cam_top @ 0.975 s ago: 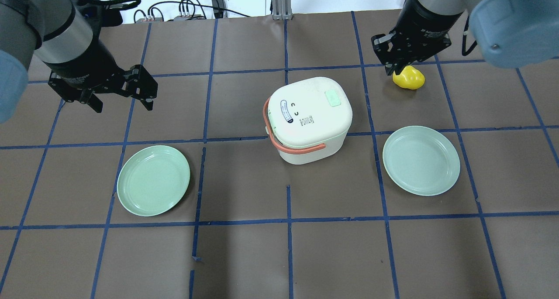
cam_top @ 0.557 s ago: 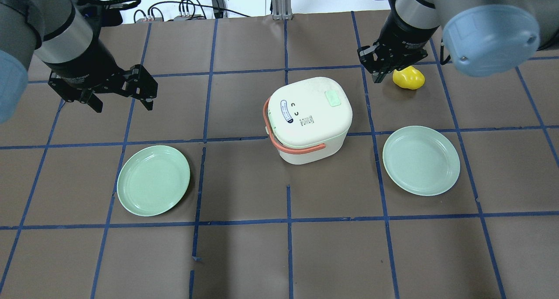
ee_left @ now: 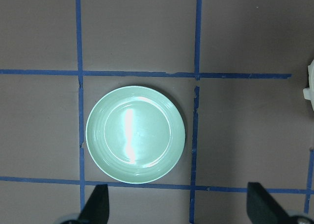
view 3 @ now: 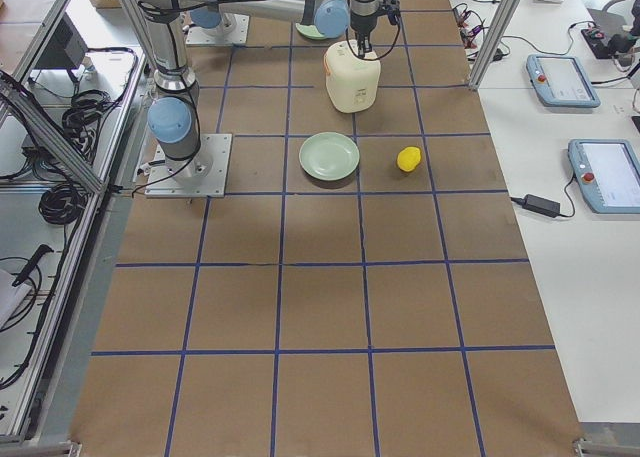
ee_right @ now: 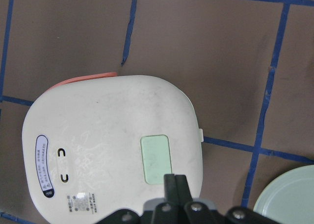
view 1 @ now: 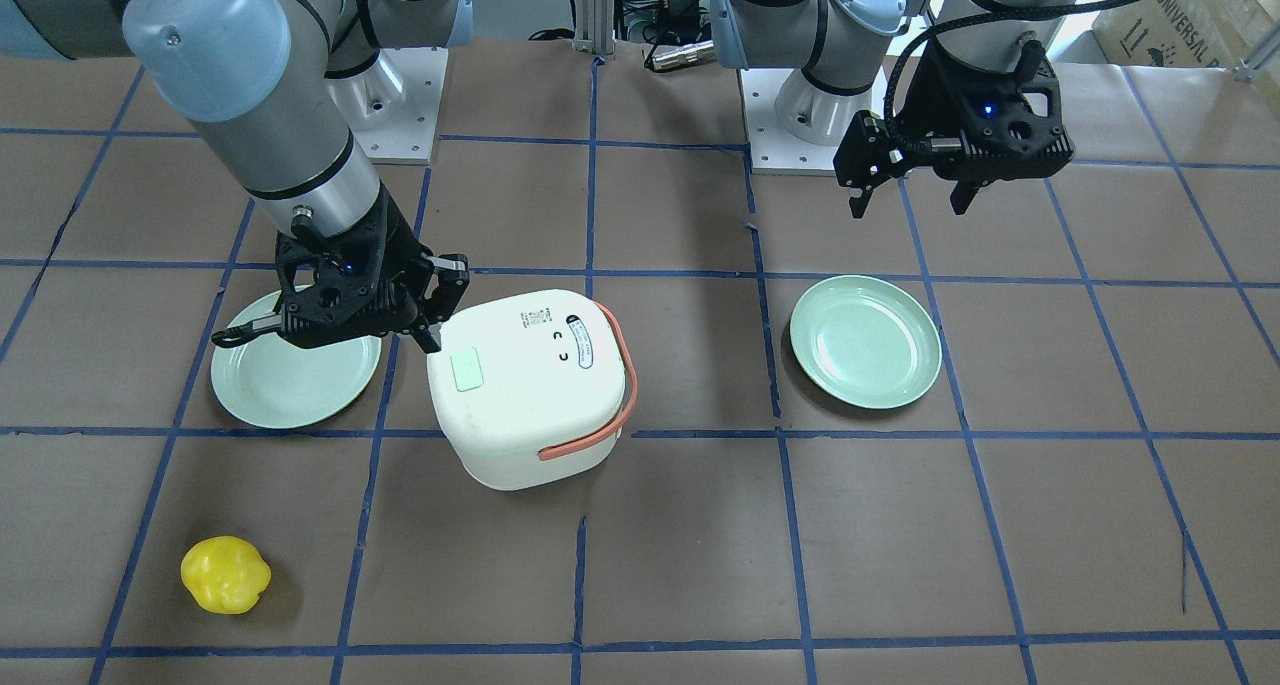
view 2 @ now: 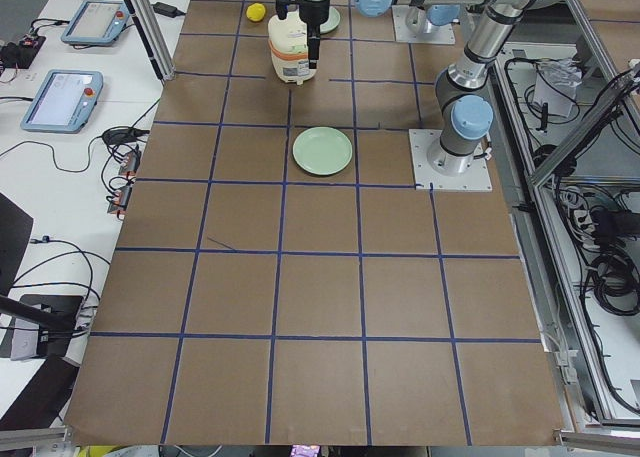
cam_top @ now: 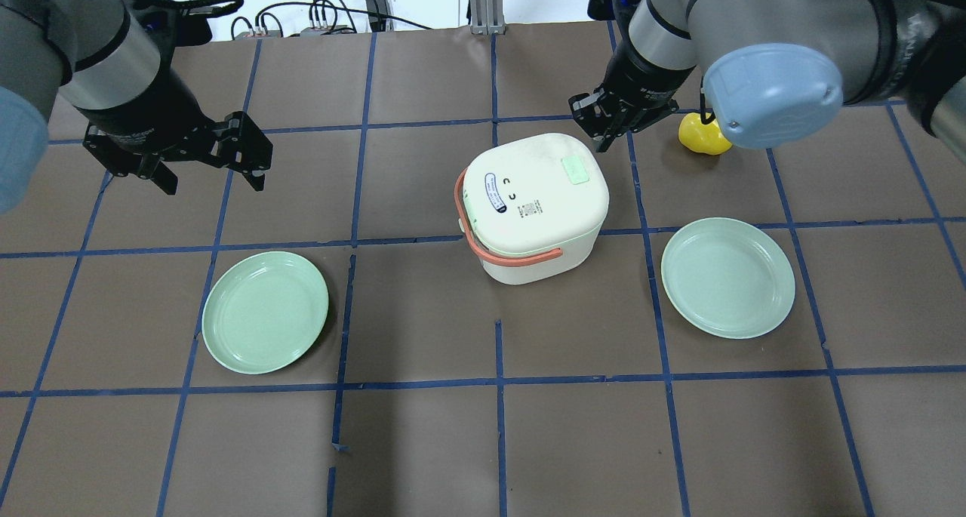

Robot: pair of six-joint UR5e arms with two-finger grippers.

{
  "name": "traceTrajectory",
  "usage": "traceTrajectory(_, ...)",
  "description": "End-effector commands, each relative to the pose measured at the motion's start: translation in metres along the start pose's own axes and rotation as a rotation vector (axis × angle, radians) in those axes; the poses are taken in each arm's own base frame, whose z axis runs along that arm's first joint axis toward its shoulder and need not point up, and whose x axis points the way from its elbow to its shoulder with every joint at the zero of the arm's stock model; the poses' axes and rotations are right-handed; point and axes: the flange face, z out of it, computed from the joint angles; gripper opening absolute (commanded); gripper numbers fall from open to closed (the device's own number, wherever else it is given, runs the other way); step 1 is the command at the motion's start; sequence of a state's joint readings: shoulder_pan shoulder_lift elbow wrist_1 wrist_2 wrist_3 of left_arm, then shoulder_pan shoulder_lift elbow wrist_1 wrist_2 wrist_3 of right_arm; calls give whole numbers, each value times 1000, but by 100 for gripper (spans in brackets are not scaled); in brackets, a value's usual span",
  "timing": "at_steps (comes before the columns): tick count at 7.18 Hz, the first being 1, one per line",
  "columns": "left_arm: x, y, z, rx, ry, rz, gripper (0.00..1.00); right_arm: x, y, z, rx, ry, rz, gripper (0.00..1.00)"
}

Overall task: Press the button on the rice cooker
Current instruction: 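Move the right gripper over the rice cooker's green lid button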

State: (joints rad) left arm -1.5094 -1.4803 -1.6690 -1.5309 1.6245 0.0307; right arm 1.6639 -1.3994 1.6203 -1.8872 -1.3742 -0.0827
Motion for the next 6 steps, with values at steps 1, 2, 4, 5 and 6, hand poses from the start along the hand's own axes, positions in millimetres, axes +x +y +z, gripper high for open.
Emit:
traceTrajectory(1,0,0,0,0,0,0,100,-3,-6,11,3,-46,-10,8)
traceTrajectory(2,0,0,0,0,0,0,100,-2,-7,21,-4,-48,-14,8)
traceTrajectory(4,0,0,0,-2,0,0,100,0,-2,34,-10,-49,-13,8)
traceTrajectory(5,0,0,0,0,0,0,100,1,-1,37,-15,-49,-12,9)
traceTrajectory(6,0,0,0,-2,0,0,100,0,-1,36,-13,-52,-12,9)
